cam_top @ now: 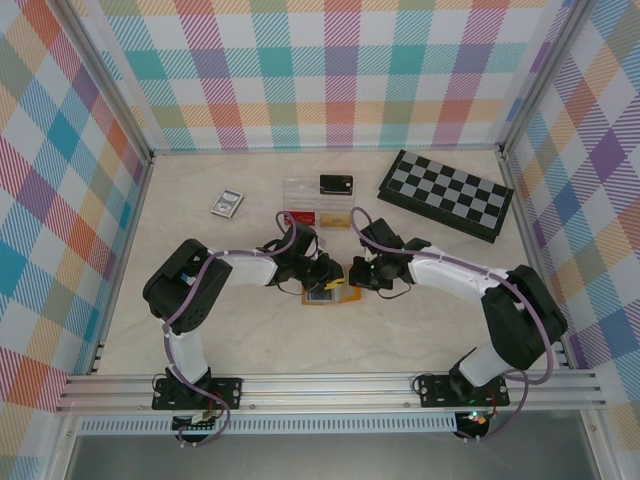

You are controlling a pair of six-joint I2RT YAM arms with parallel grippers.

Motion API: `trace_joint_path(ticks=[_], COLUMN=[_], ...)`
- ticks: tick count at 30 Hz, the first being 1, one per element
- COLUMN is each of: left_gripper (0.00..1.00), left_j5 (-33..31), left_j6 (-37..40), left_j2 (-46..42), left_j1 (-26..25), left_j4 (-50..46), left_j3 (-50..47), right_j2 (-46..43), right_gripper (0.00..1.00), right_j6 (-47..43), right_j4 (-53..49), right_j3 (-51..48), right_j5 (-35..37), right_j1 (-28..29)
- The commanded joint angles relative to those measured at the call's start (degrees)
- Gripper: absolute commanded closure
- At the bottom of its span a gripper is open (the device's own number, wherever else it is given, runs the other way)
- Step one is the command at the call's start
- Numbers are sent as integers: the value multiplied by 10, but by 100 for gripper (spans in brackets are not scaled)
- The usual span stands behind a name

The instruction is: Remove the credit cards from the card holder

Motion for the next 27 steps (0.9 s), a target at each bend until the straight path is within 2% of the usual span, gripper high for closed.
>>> trace_joint_path(ticks=[1,6,16,18,21,23,27], left_gripper=[86,88,81,81,81,81,82], left_j5=[-7,-11,-62,-82,-120,-131,-141], left_j6=[0,11,73,86,105,112,112], left_j2=[-10,-36,-106,-118,-137,-144,-137], left_j1=[-8,-9,24,35,44,45,45], left_j4=[-24,-48,-162,-194,-242,-248,-272], left_j3=[18,30,15,7,2,-3,-6], right_j2=[14,27,43,35,16,7,24], right_gripper=[86,87,86,86,84,83,83], right_j6=[11,12,5,-6,-46,-52,-48], right_j4=[30,25,-10,-2,53,77,58], right_j3=[3,2,22,25,17,15,42], right_j5=[-35,-29,3,-11,-95,-126,-127], right_j1=[3,3,3,3,3,3,6])
